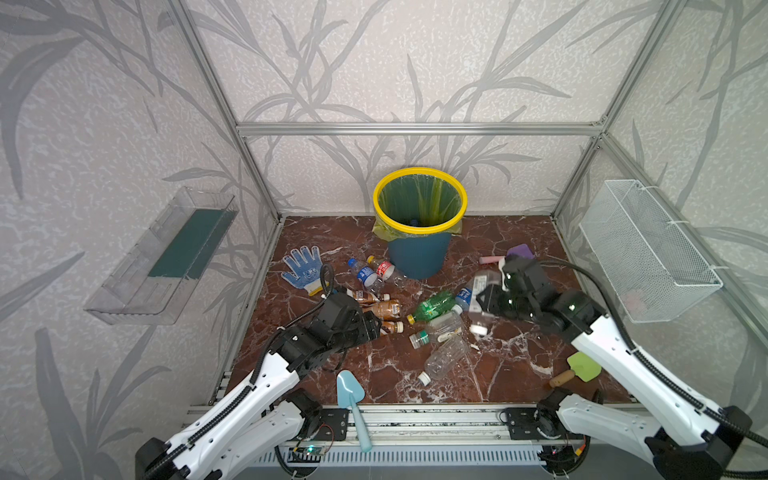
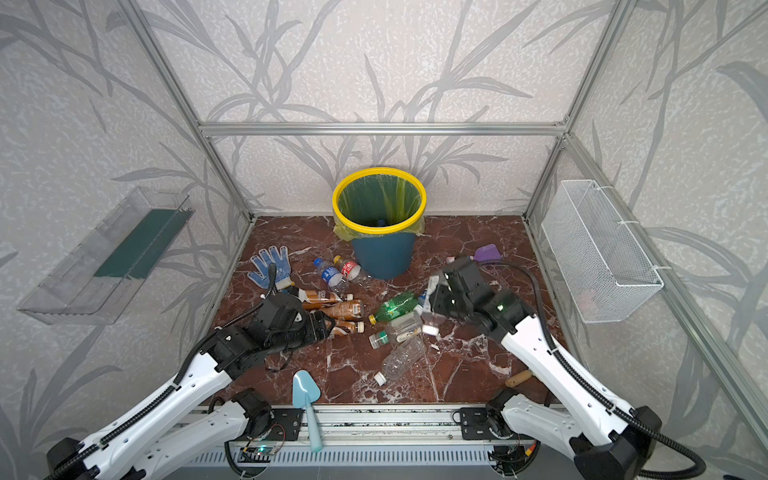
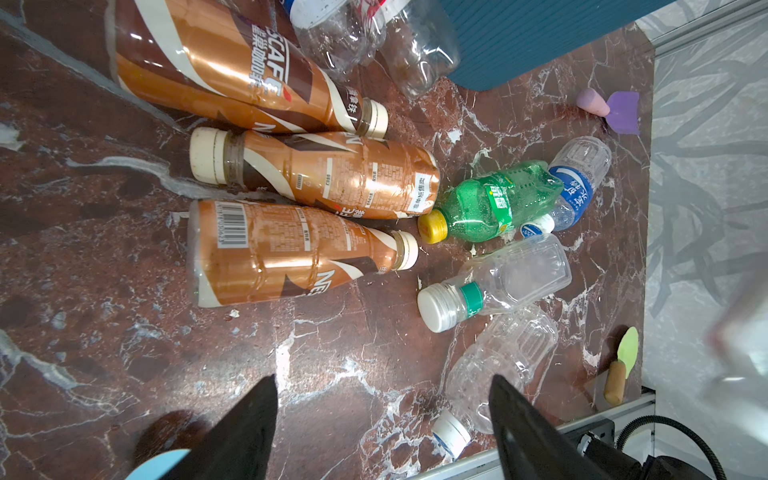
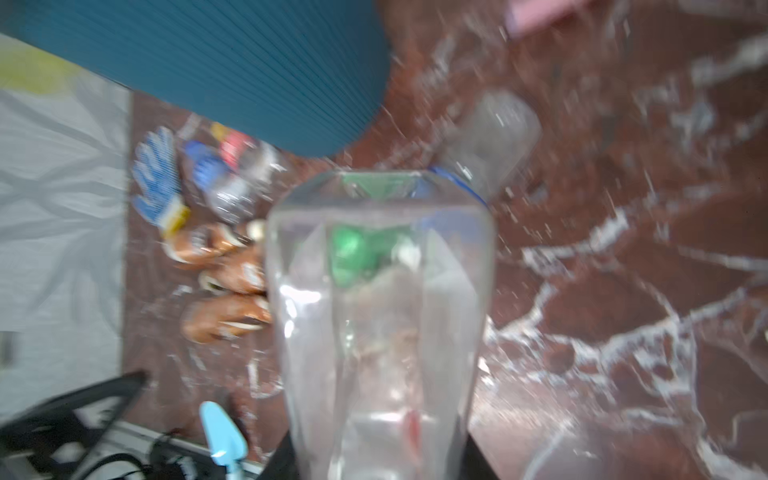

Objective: Throw the plastic bottles in the bin
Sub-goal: 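Carry the grape-label bottle over the bin and open the right gripper, then return the right gripper to the pile while the left gripper lowers onto a ridged bottle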

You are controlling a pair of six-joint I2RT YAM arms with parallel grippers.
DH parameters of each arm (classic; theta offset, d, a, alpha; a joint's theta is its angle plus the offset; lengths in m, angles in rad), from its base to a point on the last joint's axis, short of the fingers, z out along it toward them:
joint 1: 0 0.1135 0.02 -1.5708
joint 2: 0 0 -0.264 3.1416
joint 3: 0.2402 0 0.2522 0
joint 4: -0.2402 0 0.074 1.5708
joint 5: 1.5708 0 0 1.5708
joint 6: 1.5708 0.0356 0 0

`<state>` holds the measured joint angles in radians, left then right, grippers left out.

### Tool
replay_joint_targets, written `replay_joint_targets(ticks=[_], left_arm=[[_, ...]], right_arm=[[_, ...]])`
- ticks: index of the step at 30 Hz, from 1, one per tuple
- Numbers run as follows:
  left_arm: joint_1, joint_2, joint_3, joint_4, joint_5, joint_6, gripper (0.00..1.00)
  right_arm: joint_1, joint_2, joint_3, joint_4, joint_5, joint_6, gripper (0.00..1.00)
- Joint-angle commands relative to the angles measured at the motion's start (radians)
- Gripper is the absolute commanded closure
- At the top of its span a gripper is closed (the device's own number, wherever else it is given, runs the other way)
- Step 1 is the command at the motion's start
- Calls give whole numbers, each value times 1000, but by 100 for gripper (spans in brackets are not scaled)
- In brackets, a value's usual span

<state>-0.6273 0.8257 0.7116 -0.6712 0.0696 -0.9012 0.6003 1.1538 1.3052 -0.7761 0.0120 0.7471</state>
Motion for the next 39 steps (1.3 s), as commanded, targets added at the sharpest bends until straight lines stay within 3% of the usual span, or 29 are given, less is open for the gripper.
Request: replay_joint_targets(ticks=[1, 6, 9, 11, 13, 18, 25, 29, 34, 39], left_arm=[[-2, 3, 34, -3, -12, -1, 21], [-2, -17, 79, -47, -31, 8, 21], [-2, -46, 87, -57, -57, 7, 21], [-3, -69, 78, -59, -77, 4, 21], [-2, -90, 68, -63, -94, -1, 20], [-2, -89, 60, -76, -96, 3, 20], [0, -81, 40, -58, -88, -1, 20], [0, -67, 32, -53, -84, 0, 20], [0, -54, 24, -40, -70, 0, 20], [0, -42, 20, -25, -34, 27, 20]], right_arm=[[-4, 171, 422, 129, -45, -143, 66], [-51, 578, 1115, -53, 24, -147, 38], [-79, 717, 1331, -194, 66, -126, 30], [-78, 721, 1359, -224, 75, -129, 29], [-75, 661, 1271, -188, 98, -136, 27], [-68, 400, 812, 15, 136, -149, 28], [-70, 119, 268, 49, 83, -115, 31], [-70, -6, -23, 58, 23, -33, 32], [-69, -132, -320, 96, -62, 58, 34], [-40, -218, -502, 114, -97, 111, 35]])
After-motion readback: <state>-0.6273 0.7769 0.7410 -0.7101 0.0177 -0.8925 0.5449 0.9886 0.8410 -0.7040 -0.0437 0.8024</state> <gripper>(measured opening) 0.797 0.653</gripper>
